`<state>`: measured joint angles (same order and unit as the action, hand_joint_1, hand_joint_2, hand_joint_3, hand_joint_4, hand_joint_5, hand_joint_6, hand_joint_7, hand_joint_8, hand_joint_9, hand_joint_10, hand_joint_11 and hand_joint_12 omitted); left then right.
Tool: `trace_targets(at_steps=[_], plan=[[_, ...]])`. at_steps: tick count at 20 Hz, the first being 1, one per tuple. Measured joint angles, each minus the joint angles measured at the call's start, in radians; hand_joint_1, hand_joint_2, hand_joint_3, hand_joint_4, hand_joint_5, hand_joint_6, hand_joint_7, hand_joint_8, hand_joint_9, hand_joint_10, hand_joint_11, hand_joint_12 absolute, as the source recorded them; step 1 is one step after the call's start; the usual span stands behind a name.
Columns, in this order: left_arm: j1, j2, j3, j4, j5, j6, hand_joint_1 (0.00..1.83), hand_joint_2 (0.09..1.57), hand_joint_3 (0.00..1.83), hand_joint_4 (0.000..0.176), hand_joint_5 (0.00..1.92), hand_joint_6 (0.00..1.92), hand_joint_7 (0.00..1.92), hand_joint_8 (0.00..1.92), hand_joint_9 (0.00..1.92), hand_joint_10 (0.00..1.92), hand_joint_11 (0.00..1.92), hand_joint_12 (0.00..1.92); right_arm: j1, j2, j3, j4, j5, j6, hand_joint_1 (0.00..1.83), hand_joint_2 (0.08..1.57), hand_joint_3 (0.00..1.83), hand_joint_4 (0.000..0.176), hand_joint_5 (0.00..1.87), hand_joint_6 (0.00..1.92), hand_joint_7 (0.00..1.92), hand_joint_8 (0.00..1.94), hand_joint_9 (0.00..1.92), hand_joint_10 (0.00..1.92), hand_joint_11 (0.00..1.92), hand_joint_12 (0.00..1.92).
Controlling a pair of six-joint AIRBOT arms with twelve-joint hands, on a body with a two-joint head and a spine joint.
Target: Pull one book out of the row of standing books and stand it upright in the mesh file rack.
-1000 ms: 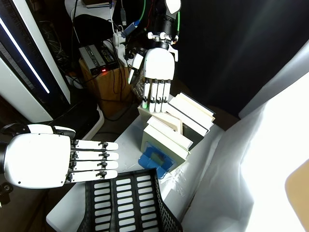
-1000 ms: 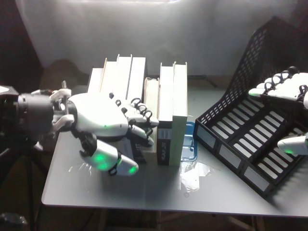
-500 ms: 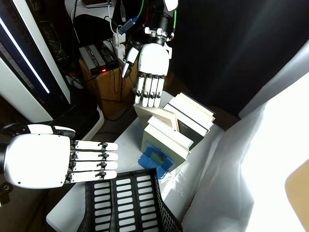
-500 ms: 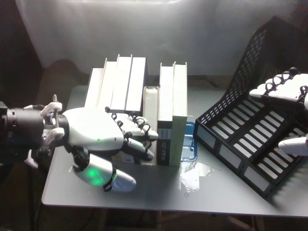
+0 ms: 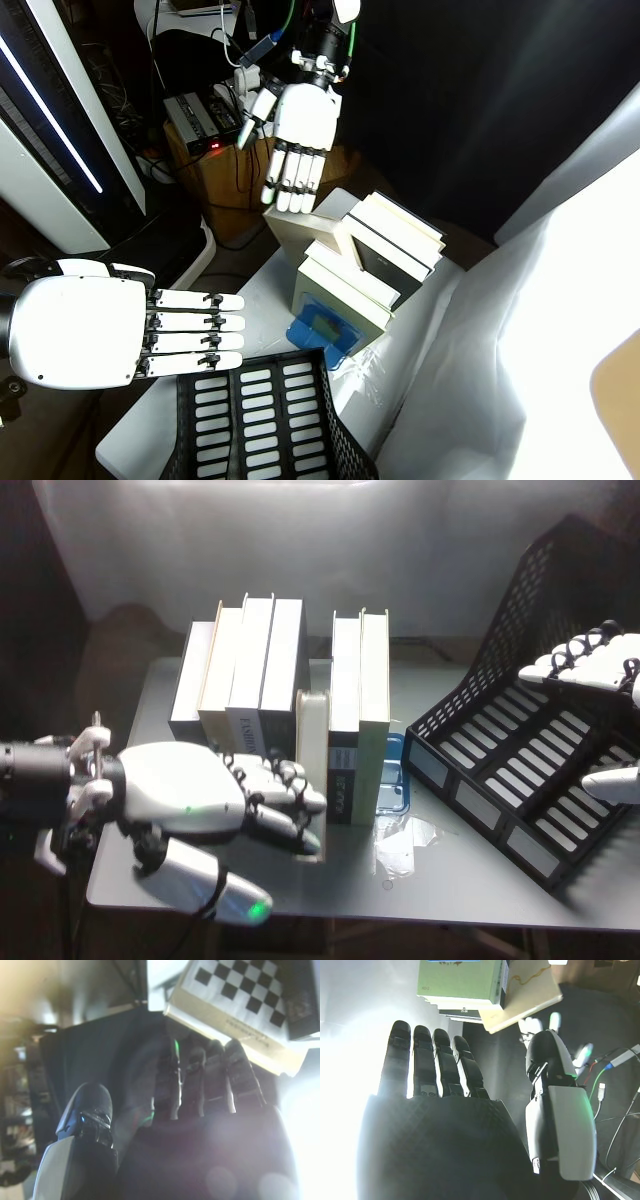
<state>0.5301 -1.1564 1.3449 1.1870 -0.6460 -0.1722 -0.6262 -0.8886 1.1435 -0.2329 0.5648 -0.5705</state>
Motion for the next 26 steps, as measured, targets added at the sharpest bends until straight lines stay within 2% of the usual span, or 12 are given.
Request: trace_targets(at_steps=[3,5,8,9,11,13,14,15,19,23,26], plan=[[0.027,0.002,-0.011,-0.011,0.008,-0.008,0.00,1.31,0.00,0.000,0.33,0.00,0.00,0.00,0.00,0.00,0.00,0.00,-0.001,0.000,0.000,0.001,-0.002,0.000,0.44,1.25,0.00,0.000,0.00,0.00,0.00,0.00,0.00,0.00,0.00,0.00],[0.021,0.014,-0.019,-0.055,0.011,-0.009,0.01,1.33,0.01,0.000,0.33,0.00,0.00,0.00,0.00,0.00,0.00,0.00,-0.001,0.000,0.000,0.002,-0.001,0.000,0.45,1.24,0.00,0.000,0.00,0.00,0.00,0.00,0.00,0.00,0.00,0.00],[-0.016,0.033,-0.018,-0.122,0.015,-0.009,0.13,1.26,0.00,0.000,0.31,0.01,0.00,0.00,0.00,0.00,0.00,0.00,-0.002,0.000,0.000,0.003,-0.002,0.000,0.45,1.24,0.00,0.000,0.00,0.00,0.00,0.00,0.00,0.00,0.00,0.00],[-0.026,0.032,-0.018,-0.124,0.016,-0.009,0.21,1.24,0.00,0.000,0.32,0.01,0.00,0.00,0.00,0.00,0.00,0.00,-0.002,0.000,0.000,0.003,-0.002,0.000,0.44,1.24,0.00,0.000,0.00,0.00,0.00,0.00,0.00,0.00,0.00,0.00],[-0.038,0.024,-0.013,-0.113,0.011,-0.010,0.28,1.22,0.00,0.000,0.37,0.03,0.00,0.00,0.00,0.00,0.00,0.00,-0.002,0.000,0.000,0.003,-0.002,0.000,0.45,1.24,0.00,0.000,0.00,0.00,0.00,0.00,0.00,0.00,0.00,0.00],[-0.049,0.025,-0.013,-0.122,0.011,-0.009,0.19,1.25,0.00,0.000,0.36,0.02,0.00,0.00,0.00,0.00,0.00,0.00,-0.002,0.000,0.000,0.003,-0.002,0.000,0.48,1.23,0.00,0.000,0.00,0.00,0.00,0.00,0.00,0.00,0.00,0.00],[-0.056,0.027,-0.013,-0.127,0.010,0.021,0.20,1.25,0.00,0.000,0.38,0.03,0.00,0.00,0.00,0.00,0.00,0.00,-0.002,0.000,0.000,0.004,-0.002,0.000,0.47,1.23,0.00,0.000,0.00,0.00,0.00,0.00,0.00,0.00,0.00,0.00],[-0.062,0.027,-0.013,-0.127,0.007,0.088,0.15,1.25,0.00,0.000,0.36,0.02,0.00,0.00,0.00,0.00,0.00,0.00,-0.002,0.000,0.000,0.003,-0.001,0.000,0.47,1.23,0.00,0.000,0.00,0.00,0.00,0.00,0.00,0.00,0.00,0.00],[-0.073,0.013,0.019,-0.131,0.005,0.090,0.09,1.30,0.01,0.000,0.42,0.03,0.00,0.00,0.00,0.00,0.00,0.00,-0.002,0.000,0.000,0.003,-0.002,0.000,0.46,1.23,0.00,0.000,0.00,0.00,0.00,0.00,0.00,0.00,0.00,0.00],[-0.077,0.006,0.031,-0.156,0.016,0.098,0.00,1.34,0.02,0.009,0.27,0.00,0.00,0.00,0.00,0.00,0.00,0.00,-0.002,0.000,0.000,0.003,-0.002,0.000,0.42,1.24,0.00,0.000,0.00,0.00,0.00,0.00,0.00,0.00,0.00,0.00],[-0.077,0.004,0.037,-0.181,0.018,0.098,0.00,1.34,0.02,0.000,0.24,0.01,0.00,0.00,0.00,0.00,0.00,0.00,-0.002,0.000,0.000,0.003,-0.001,0.000,0.42,1.24,0.00,0.000,0.00,0.00,0.00,0.00,0.00,0.00,0.00,0.00]])
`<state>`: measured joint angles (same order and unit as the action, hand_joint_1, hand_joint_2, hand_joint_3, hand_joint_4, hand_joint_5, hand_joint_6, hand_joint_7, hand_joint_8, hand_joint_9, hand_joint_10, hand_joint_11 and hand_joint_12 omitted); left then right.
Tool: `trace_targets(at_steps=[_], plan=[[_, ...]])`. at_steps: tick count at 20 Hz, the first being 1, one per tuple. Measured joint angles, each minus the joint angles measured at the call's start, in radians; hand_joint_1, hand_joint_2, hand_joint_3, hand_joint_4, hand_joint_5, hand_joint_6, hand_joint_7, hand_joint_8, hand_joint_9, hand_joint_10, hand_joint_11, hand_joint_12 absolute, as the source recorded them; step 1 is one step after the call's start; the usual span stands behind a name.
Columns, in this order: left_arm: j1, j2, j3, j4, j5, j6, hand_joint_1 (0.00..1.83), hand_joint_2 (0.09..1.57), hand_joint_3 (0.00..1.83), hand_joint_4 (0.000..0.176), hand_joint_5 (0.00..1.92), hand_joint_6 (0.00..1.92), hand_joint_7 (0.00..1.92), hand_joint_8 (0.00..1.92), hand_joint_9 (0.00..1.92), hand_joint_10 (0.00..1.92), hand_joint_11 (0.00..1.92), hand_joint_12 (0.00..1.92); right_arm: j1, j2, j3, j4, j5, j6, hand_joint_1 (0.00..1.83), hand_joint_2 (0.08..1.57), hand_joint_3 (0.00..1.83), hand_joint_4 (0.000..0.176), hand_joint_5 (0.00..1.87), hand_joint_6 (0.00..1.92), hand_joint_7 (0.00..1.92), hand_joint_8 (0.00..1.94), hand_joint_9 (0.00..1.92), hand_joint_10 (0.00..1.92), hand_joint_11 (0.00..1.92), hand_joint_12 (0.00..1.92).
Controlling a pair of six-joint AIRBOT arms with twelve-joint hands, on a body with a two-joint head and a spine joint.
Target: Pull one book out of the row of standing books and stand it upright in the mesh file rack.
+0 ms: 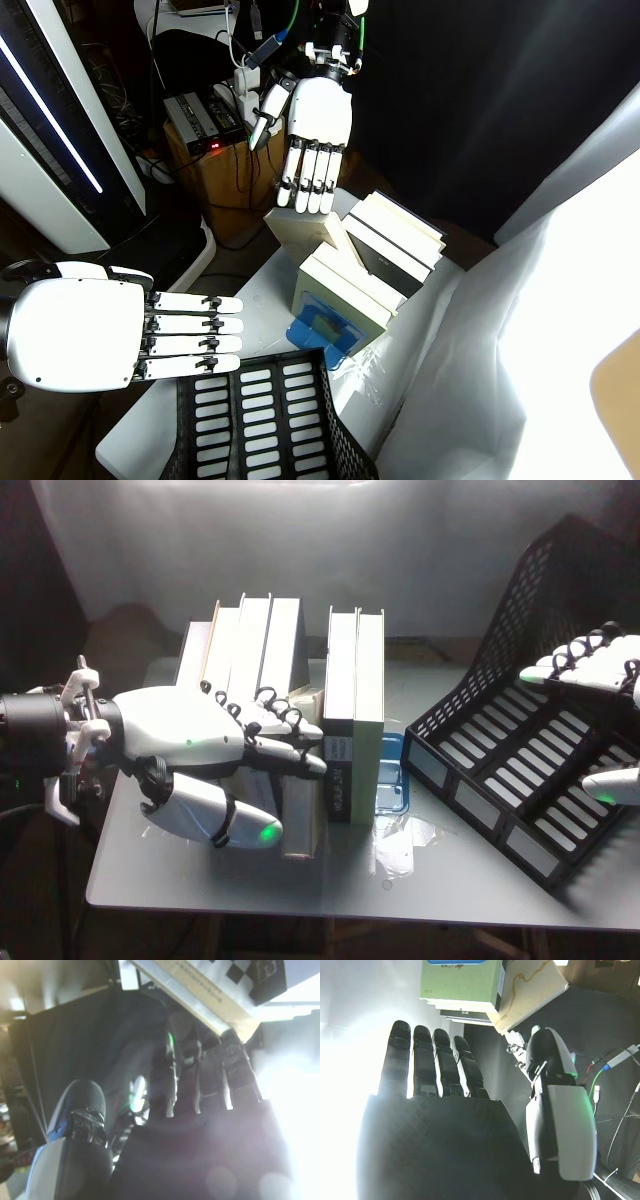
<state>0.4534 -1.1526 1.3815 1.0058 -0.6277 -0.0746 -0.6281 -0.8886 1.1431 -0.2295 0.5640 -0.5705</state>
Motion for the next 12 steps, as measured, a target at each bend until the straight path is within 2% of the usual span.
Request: trace_targets(at_steps=[1,3,5,6,7,8,10,12], plan=[[0.008,0.010,-0.016,-0.026,-0.003,0.013,0.00,1.33,0.01,0.006,0.24,0.01,0.00,0.00,0.00,0.00,0.00,0.00,0.000,0.000,-0.001,0.000,0.000,0.000,0.39,1.24,0.00,0.000,0.00,0.00,0.00,0.00,0.00,0.00,0.00,0.00],[0.024,0.030,-0.035,-0.081,-0.034,0.055,0.00,1.33,0.01,0.000,0.20,0.00,0.00,0.00,0.00,0.00,0.00,0.00,0.000,0.000,-0.010,0.000,0.008,-0.001,0.41,1.24,0.00,0.000,0.00,0.00,0.00,0.00,0.00,0.00,0.00,0.00],[0.026,0.058,-0.047,-0.138,-0.053,0.086,0.00,1.34,0.01,0.006,0.14,0.00,0.00,0.00,0.00,0.00,0.00,0.00,0.000,0.002,-0.023,-0.009,0.019,-0.001,0.42,1.24,0.00,0.000,0.00,0.00,0.00,0.00,0.00,0.00,0.00,0.00],[0.025,0.080,-0.057,-0.175,-0.071,0.106,0.00,1.34,0.01,0.009,0.13,0.00,0.00,0.00,0.00,0.00,0.00,0.00,0.000,0.004,-0.032,-0.012,0.024,-0.001,0.46,1.24,0.00,0.000,0.00,0.00,0.00,0.00,0.00,0.00,0.00,0.00],[0.025,0.096,-0.066,-0.201,-0.083,0.121,0.00,1.32,0.00,0.025,0.08,0.00,0.00,0.00,0.00,0.00,0.00,0.00,0.000,0.006,-0.038,-0.025,0.027,-0.001,0.48,1.24,0.00,0.000,0.00,0.00,0.00,0.00,0.00,0.00,0.00,0.00],[0.026,0.104,-0.073,-0.215,-0.089,0.137,0.00,1.33,0.00,0.033,0.07,0.00,0.00,0.00,0.00,0.00,0.00,0.00,0.000,0.010,-0.045,-0.030,0.029,-0.001,0.47,1.23,0.00,0.005,0.00,0.00,0.00,0.00,0.00,0.00,0.00,0.00],[0.027,0.123,-0.089,-0.268,-0.109,0.183,0.00,1.33,0.01,0.034,0.02,0.00,0.00,0.00,0.00,0.00,0.00,0.00,0.004,0.013,-0.051,-0.068,0.041,0.016,0.56,1.21,0.00,0.013,0.00,0.00,0.00,0.00,0.00,0.00,0.00,0.00],[0.037,0.148,-0.092,-0.347,-0.127,0.232,0.00,1.33,0.00,0.038,0.00,0.00,0.00,0.00,0.00,0.00,0.00,0.00,0.014,0.013,-0.053,-0.123,0.045,0.039,0.59,1.20,0.00,0.000,0.00,0.00,0.00,0.00,0.00,0.00,0.00,0.00]])
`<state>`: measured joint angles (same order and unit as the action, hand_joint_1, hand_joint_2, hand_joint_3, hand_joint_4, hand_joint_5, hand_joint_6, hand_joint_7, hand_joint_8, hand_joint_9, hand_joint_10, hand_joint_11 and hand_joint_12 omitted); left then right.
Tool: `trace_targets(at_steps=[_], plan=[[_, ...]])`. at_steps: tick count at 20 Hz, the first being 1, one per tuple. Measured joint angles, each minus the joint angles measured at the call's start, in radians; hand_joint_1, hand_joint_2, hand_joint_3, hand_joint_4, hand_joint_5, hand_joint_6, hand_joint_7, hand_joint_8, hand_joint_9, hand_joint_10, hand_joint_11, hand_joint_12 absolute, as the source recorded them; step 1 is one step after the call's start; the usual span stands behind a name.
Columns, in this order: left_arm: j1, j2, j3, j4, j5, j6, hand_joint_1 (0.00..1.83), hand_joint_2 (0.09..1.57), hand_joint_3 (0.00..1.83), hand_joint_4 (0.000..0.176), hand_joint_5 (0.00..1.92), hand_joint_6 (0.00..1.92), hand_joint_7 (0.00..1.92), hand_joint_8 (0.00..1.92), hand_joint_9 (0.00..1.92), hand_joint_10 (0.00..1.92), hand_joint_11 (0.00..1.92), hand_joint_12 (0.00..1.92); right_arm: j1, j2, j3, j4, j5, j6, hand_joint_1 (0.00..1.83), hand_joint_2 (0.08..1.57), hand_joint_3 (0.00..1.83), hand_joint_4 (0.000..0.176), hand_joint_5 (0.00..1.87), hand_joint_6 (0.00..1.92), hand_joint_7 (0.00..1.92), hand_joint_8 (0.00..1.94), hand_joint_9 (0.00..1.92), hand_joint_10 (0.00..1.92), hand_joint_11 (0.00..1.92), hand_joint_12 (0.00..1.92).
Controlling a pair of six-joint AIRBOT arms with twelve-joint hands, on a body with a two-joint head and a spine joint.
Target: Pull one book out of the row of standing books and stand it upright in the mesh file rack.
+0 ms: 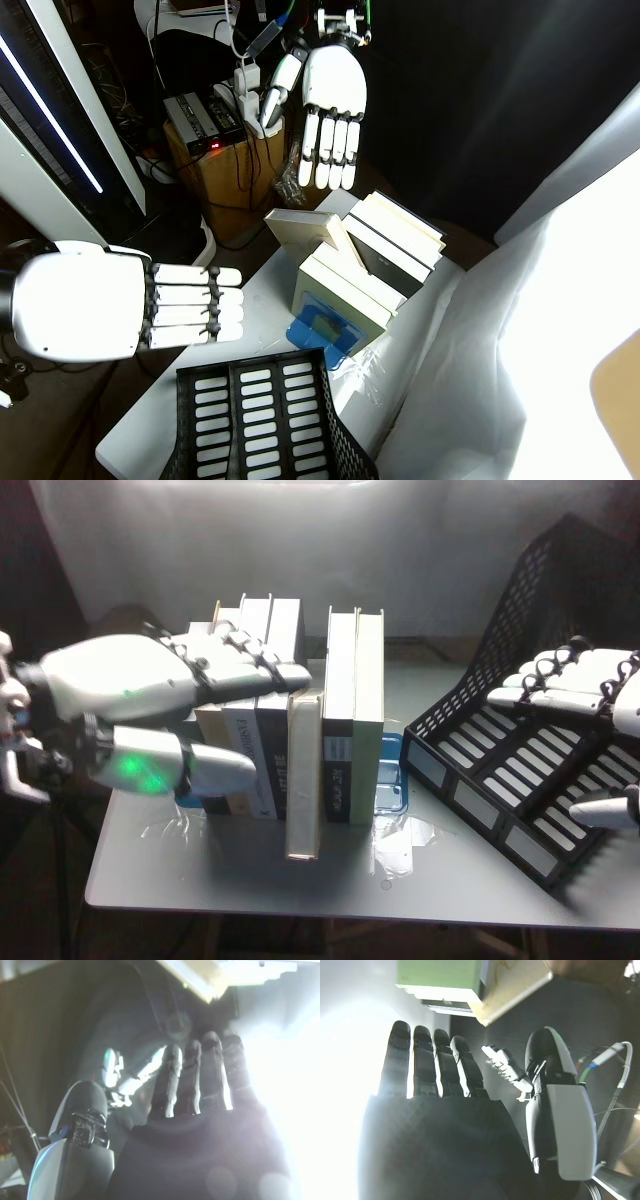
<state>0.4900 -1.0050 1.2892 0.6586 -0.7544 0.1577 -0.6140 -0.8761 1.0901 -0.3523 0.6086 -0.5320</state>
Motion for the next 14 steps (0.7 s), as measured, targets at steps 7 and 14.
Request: trace_targets(at_steps=[7,14], plan=[[0.095,0.069,0.020,-0.318,-0.003,0.166,0.05,1.35,0.01,0.077,0.00,0.00,0.00,0.00,0.00,0.00,0.00,0.00,0.088,-0.058,0.026,-0.208,-0.048,0.100,0.74,1.07,0.00,0.000,0.00,0.00,0.00,0.00,0.00,0.00,0.00,0.00],[0.138,0.081,0.043,-0.441,-0.027,0.206,0.25,1.32,0.00,0.059,0.00,0.00,0.00,0.00,0.00,0.00,0.00,0.00,0.262,-0.155,0.100,-0.592,-0.128,0.312,0.77,1.00,0.00,0.000,0.00,0.00,0.00,0.00,0.00,0.00,0.00,0.00]])
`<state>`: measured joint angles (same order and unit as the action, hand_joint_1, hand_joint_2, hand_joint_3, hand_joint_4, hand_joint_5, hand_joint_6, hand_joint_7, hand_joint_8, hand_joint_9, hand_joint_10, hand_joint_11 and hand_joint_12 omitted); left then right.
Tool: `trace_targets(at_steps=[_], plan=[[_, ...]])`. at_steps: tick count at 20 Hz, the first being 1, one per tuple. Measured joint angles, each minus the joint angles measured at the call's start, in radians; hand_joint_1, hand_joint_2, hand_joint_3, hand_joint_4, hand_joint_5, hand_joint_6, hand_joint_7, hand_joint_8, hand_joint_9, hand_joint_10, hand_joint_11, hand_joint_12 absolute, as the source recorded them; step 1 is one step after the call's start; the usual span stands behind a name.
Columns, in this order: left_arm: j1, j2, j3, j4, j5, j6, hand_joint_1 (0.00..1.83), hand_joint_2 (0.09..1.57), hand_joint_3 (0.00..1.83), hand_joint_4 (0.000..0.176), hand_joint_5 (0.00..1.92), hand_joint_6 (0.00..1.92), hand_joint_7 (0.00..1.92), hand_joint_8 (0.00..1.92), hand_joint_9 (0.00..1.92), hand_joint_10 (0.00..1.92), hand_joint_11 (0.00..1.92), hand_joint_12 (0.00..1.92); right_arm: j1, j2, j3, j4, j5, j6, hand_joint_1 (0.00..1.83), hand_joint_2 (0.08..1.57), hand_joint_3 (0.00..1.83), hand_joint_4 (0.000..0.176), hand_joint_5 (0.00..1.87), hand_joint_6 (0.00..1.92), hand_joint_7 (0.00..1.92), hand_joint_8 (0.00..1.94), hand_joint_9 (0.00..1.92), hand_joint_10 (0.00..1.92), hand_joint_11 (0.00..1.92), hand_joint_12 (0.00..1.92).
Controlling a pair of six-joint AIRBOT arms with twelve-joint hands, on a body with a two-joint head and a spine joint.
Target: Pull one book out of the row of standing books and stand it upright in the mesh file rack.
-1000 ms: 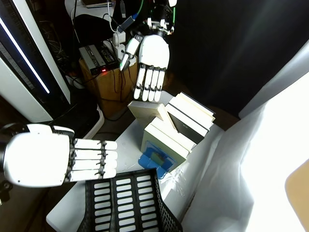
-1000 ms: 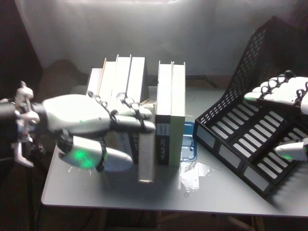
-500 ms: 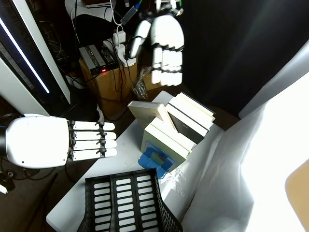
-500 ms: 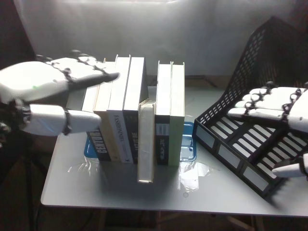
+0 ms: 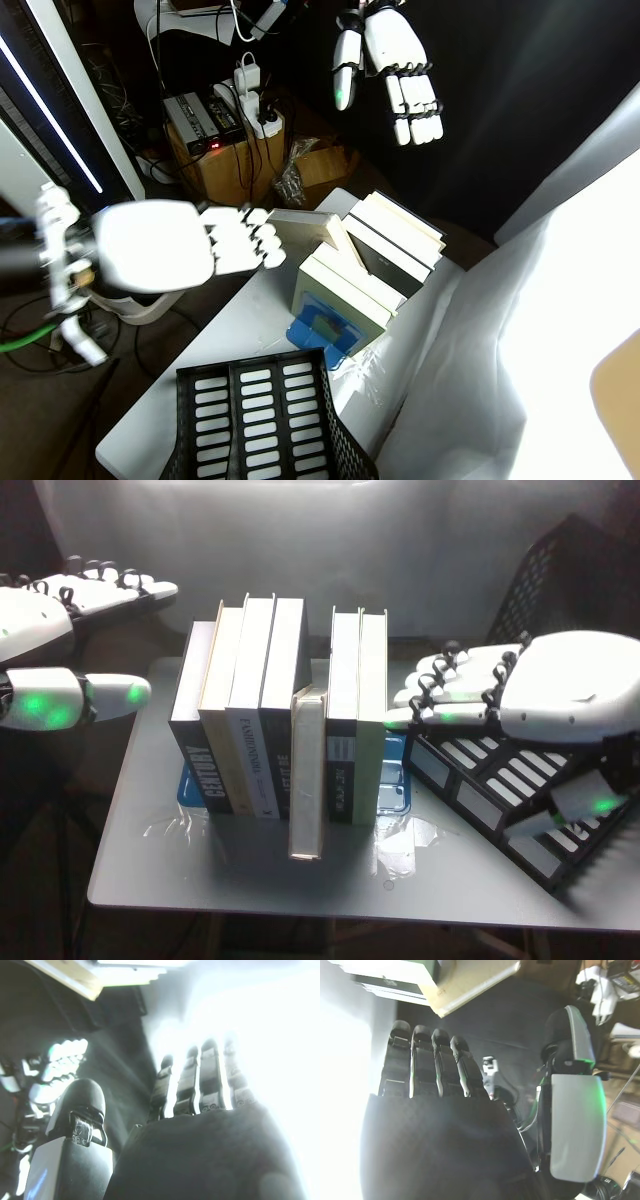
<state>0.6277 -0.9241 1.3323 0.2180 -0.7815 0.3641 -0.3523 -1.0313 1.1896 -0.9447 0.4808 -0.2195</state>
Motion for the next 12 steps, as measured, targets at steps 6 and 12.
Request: trace_targets(at_steps=[6,12], plan=[[0.055,0.005,0.003,-0.082,-0.029,0.016,0.33,1.33,0.00,0.075,0.00,0.00,0.00,0.00,0.00,0.00,0.00,0.00,0.087,-0.129,0.055,-0.290,-0.054,0.151,0.77,0.98,0.00,0.000,0.00,0.00,0.00,0.00,0.00,0.00,0.00,0.00],[0.109,0.011,0.028,-0.188,-0.036,0.029,0.46,1.30,0.00,0.086,0.00,0.00,0.00,0.00,0.00,0.00,0.00,0.00,0.127,-0.236,0.112,-0.536,-0.073,0.276,0.74,0.96,0.00,0.000,0.00,0.00,0.00,0.00,0.00,0.00,0.00,0.00]])
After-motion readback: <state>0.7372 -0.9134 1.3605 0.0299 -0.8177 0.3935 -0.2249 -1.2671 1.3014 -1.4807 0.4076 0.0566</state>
